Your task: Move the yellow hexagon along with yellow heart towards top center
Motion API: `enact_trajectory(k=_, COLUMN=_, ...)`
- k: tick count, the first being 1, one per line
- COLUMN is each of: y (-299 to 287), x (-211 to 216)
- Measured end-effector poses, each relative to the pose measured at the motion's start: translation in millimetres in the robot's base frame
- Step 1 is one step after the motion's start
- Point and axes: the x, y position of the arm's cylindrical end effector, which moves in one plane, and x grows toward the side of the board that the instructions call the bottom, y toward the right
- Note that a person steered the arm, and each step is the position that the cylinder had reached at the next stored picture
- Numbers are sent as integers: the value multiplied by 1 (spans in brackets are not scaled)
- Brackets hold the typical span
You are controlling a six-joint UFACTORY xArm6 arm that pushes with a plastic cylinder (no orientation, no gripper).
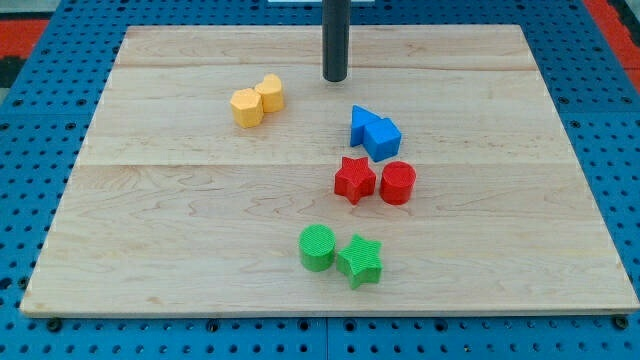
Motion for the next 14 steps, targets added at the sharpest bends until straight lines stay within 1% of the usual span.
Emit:
enact_trajectory(k=2, y=3, x=-12)
enact_trajectory(k=4, y=48, x=-15)
enact_trajectory(k=9, y=50, x=-12)
enact_trajectory(k=10, y=46, x=7)
enact_trajectory(k=11, y=-1, x=41)
enact_trajectory(k=12, y=-68, x=58)
enact_trajectory(k=13, y=-111, x=106)
enact_trajectory(k=14, y=-178, x=131)
